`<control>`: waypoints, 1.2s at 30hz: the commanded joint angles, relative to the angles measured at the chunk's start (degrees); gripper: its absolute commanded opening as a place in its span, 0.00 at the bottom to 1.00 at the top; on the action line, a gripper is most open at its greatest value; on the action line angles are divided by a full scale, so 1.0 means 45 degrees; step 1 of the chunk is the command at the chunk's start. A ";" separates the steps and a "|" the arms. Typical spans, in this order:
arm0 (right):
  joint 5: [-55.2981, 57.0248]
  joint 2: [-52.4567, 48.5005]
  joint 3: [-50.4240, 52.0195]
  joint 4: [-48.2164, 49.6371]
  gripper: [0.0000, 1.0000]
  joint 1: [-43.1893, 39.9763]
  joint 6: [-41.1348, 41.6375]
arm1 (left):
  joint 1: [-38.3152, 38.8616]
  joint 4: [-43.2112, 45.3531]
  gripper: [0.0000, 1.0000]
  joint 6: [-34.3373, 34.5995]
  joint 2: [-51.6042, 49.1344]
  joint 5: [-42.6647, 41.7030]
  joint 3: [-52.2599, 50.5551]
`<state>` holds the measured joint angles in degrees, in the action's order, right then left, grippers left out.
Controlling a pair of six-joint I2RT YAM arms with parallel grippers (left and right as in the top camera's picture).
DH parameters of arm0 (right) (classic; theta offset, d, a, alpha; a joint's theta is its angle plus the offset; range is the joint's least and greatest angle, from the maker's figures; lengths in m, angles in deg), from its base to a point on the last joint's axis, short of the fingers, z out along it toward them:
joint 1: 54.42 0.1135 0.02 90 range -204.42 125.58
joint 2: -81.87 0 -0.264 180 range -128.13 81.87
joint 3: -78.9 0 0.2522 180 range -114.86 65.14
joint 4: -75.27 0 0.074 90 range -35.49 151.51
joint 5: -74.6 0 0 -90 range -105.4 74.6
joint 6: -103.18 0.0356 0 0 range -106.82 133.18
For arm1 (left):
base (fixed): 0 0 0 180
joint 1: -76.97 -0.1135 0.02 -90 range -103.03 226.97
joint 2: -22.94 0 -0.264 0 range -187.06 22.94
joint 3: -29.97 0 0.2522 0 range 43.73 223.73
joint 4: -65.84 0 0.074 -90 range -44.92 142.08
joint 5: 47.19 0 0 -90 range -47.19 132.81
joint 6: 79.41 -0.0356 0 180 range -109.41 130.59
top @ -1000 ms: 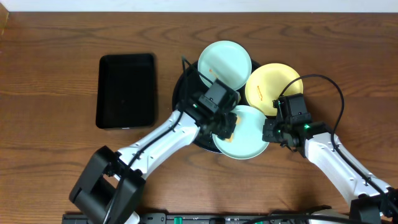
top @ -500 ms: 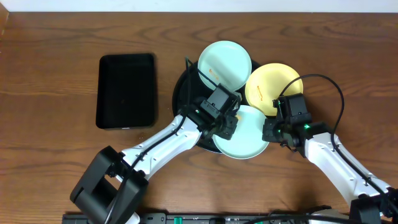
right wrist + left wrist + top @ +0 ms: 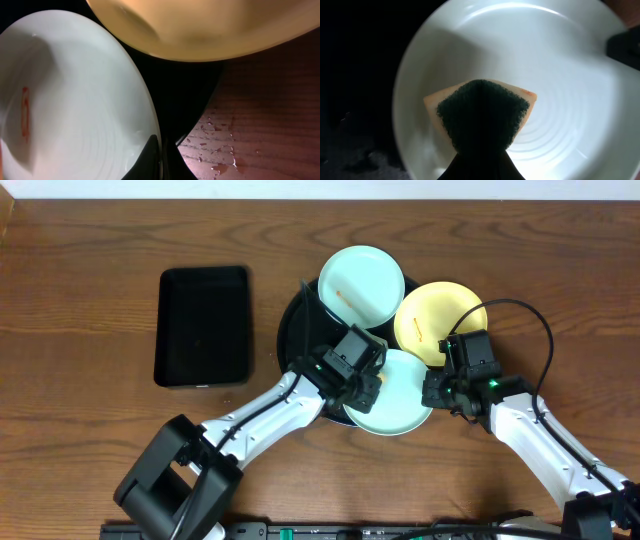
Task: Clean dirty plates on tray and stack at the side
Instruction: 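Bring the held sponge with the left gripper onto the green plate, then scrub the green plate surface with the sponge in the left gripper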
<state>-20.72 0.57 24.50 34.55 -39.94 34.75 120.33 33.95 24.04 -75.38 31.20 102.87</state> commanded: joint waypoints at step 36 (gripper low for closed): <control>0.0083 -0.0044 0.0083 0.0034 0.01 -0.0034 0.0151 | 0.0291 0.1972 0.08 -0.0568 -0.1627 0.0665 -0.0427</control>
<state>-19.72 0.57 24.50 34.68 -39.94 35.12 121.66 42.41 23.37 -80.39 32.55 101.51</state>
